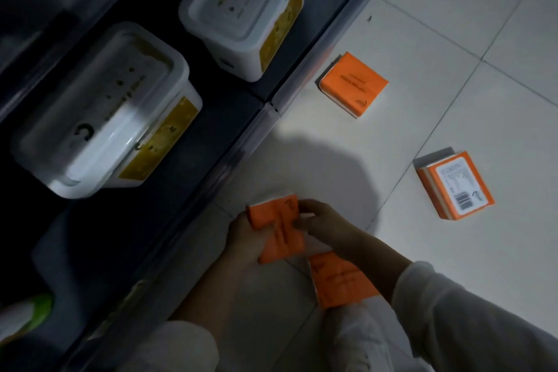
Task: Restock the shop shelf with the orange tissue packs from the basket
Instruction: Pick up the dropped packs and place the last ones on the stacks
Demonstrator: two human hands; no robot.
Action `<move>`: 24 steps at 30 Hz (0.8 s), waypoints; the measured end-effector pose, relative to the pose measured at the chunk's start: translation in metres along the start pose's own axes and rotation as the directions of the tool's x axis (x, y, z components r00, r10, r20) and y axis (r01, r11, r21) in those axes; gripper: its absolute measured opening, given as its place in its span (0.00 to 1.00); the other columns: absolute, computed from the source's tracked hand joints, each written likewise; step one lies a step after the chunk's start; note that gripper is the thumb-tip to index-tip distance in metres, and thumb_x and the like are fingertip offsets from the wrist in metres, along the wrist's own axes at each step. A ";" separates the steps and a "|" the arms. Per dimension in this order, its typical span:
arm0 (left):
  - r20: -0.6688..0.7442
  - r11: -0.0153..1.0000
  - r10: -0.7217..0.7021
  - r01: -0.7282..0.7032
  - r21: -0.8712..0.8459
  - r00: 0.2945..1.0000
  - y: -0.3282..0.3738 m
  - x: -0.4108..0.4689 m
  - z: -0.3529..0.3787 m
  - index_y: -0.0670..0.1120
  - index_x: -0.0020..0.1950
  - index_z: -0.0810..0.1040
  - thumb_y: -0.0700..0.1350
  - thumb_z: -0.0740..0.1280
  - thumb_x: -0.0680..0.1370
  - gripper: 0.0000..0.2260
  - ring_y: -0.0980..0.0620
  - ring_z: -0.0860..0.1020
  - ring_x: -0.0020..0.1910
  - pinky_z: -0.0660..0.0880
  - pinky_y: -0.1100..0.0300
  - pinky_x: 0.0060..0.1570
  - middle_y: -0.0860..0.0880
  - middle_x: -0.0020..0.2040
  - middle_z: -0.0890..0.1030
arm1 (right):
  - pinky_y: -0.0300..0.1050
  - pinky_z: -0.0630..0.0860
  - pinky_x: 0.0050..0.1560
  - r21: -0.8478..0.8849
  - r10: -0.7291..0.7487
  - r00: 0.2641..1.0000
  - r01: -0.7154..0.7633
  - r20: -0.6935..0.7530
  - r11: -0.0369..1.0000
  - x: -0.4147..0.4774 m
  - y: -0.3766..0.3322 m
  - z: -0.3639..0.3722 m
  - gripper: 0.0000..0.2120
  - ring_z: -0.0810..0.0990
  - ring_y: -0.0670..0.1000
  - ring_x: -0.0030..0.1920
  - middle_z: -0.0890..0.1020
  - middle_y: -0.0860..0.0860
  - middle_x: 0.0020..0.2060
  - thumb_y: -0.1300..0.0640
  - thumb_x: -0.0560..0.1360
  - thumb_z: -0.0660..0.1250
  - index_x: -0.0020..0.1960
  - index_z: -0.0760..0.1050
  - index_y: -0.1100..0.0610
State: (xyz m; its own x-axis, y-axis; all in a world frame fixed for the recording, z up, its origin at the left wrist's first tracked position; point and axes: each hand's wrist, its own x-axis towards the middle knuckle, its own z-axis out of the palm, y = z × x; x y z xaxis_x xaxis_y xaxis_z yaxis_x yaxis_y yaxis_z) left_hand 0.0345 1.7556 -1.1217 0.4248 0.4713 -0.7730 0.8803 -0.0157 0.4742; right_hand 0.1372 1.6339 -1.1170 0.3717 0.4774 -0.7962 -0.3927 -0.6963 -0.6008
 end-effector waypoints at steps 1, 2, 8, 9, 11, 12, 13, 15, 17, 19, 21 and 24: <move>0.019 1.000 0.008 -0.007 -0.026 1.000 0.002 -0.002 0.001 0.43 0.58 0.79 0.53 0.68 0.62 0.27 0.51 0.78 0.54 0.73 0.60 0.52 0.44 0.57 0.80 | 0.26 0.71 0.39 0.045 -0.022 1.000 0.022 0.000 0.999 -0.003 -0.001 -0.005 0.18 0.76 0.44 0.45 0.78 0.52 0.52 0.68 0.72 0.67 0.62 0.74 0.62; 0.028 0.999 0.022 -0.021 -0.040 0.999 0.004 -0.004 0.002 0.42 0.59 0.79 0.51 0.71 0.65 0.25 0.53 0.77 0.53 0.72 0.61 0.50 0.45 0.57 0.80 | 0.29 0.74 0.46 0.068 -0.049 0.999 0.049 -0.003 0.996 -0.005 -0.001 -0.010 0.19 0.77 0.45 0.47 0.78 0.53 0.55 0.68 0.72 0.68 0.63 0.74 0.62; -0.081 0.994 0.108 -0.106 0.027 0.991 0.004 -0.016 -0.006 0.42 0.60 0.77 0.56 0.71 0.60 0.32 0.50 0.78 0.57 0.73 0.60 0.53 0.45 0.58 0.79 | 0.45 0.66 0.65 -0.738 -0.108 0.992 0.116 0.059 0.665 -0.022 0.030 -0.046 0.34 0.67 0.53 0.66 0.68 0.51 0.68 0.53 0.69 0.74 0.71 0.64 0.52; -0.081 0.993 0.120 -0.118 0.027 0.989 0.005 -0.019 -0.008 0.42 0.60 0.77 0.50 0.74 0.64 0.27 0.52 0.76 0.58 0.70 0.64 0.51 0.48 0.58 0.78 | 0.47 0.66 0.65 -0.814 -0.073 0.993 0.115 0.089 0.569 -0.024 0.039 -0.048 0.36 0.66 0.54 0.67 0.67 0.51 0.68 0.51 0.68 0.74 0.72 0.63 0.50; -0.082 0.992 0.128 -0.128 0.004 0.988 0.002 -0.024 -0.009 0.42 0.62 0.75 0.39 0.73 0.71 0.21 0.55 0.73 0.58 0.65 0.68 0.50 0.50 0.57 0.76 | 0.49 0.66 0.64 -0.888 0.019 0.994 0.088 0.109 0.452 -0.029 0.055 -0.050 0.36 0.65 0.55 0.66 0.66 0.52 0.67 0.50 0.67 0.74 0.71 0.62 0.49; -0.083 0.993 0.120 -0.121 -0.005 0.989 -0.001 -0.026 -0.009 0.42 0.63 0.75 0.37 0.72 0.72 0.20 0.53 0.74 0.58 0.67 0.66 0.52 0.48 0.57 0.77 | 0.50 0.67 0.63 -0.904 0.048 0.993 0.076 0.105 0.420 -0.031 0.062 -0.050 0.35 0.65 0.55 0.66 0.66 0.52 0.67 0.50 0.68 0.73 0.71 0.62 0.49; -0.075 0.994 0.107 -0.108 -0.008 0.991 -0.004 -0.028 -0.009 0.42 0.63 0.75 0.37 0.71 0.72 0.20 0.51 0.76 0.58 0.69 0.63 0.54 0.46 0.58 0.78 | 0.51 0.67 0.63 -0.914 0.057 0.994 0.065 0.096 0.399 -0.034 0.068 -0.050 0.33 0.65 0.56 0.65 0.67 0.53 0.66 0.50 0.69 0.72 0.70 0.63 0.50; -0.071 0.995 0.102 -0.103 -0.012 0.992 -0.007 -0.033 -0.009 0.43 0.63 0.75 0.38 0.71 0.72 0.20 0.48 0.77 0.59 0.72 0.58 0.56 0.45 0.58 0.79 | 0.52 0.68 0.62 -0.924 0.064 0.997 0.023 0.051 0.383 -0.039 0.074 -0.051 0.29 0.66 0.56 0.64 0.68 0.55 0.64 0.51 0.71 0.69 0.69 0.64 0.51; -0.077 0.992 0.127 -0.128 -0.013 0.989 -0.007 -0.040 -0.012 0.43 0.63 0.75 0.37 0.71 0.72 0.19 0.51 0.77 0.58 0.69 0.64 0.52 0.48 0.56 0.78 | 0.53 0.69 0.61 -0.926 0.089 0.996 -0.018 0.017 0.377 -0.043 0.074 -0.051 0.26 0.65 0.58 0.64 0.68 0.56 0.63 0.51 0.72 0.68 0.68 0.66 0.53; -0.086 0.990 0.139 -0.140 -0.005 0.987 -0.005 -0.049 -0.017 0.43 0.63 0.75 0.37 0.71 0.73 0.19 0.52 0.76 0.57 0.66 0.68 0.49 0.51 0.54 0.77 | 0.53 0.70 0.61 -0.908 0.103 0.995 -0.048 -0.005 0.417 -0.047 0.070 -0.050 0.24 0.65 0.58 0.63 0.67 0.57 0.62 0.51 0.72 0.68 0.66 0.68 0.54; -0.089 0.986 0.167 -0.168 0.001 0.982 -0.002 -0.057 -0.022 0.44 0.63 0.75 0.38 0.70 0.73 0.18 0.53 0.76 0.57 0.64 0.70 0.47 0.51 0.54 0.76 | 0.51 0.70 0.60 -0.865 0.054 0.998 -0.053 -0.030 0.499 -0.055 0.061 -0.049 0.23 0.65 0.57 0.62 0.66 0.56 0.62 0.53 0.73 0.67 0.66 0.68 0.53; -0.127 0.989 0.148 -0.148 0.012 0.981 0.005 -0.073 -0.032 0.42 0.66 0.72 0.42 0.70 0.74 0.20 0.50 0.76 0.57 0.65 0.67 0.48 0.47 0.59 0.77 | 0.44 0.69 0.58 -0.746 -0.048 0.997 -0.010 -0.056 0.666 -0.071 0.036 -0.049 0.23 0.69 0.55 0.61 0.67 0.56 0.62 0.59 0.73 0.67 0.67 0.67 0.53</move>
State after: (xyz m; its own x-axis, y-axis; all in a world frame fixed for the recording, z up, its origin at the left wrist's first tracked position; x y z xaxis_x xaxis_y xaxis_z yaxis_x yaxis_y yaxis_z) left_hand 0.0015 1.7494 -1.0497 0.5202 0.5719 -0.6343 0.8102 -0.0956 0.5783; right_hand 0.1381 1.5483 -1.0788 0.4365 0.4797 -0.7611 0.3628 -0.8680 -0.3390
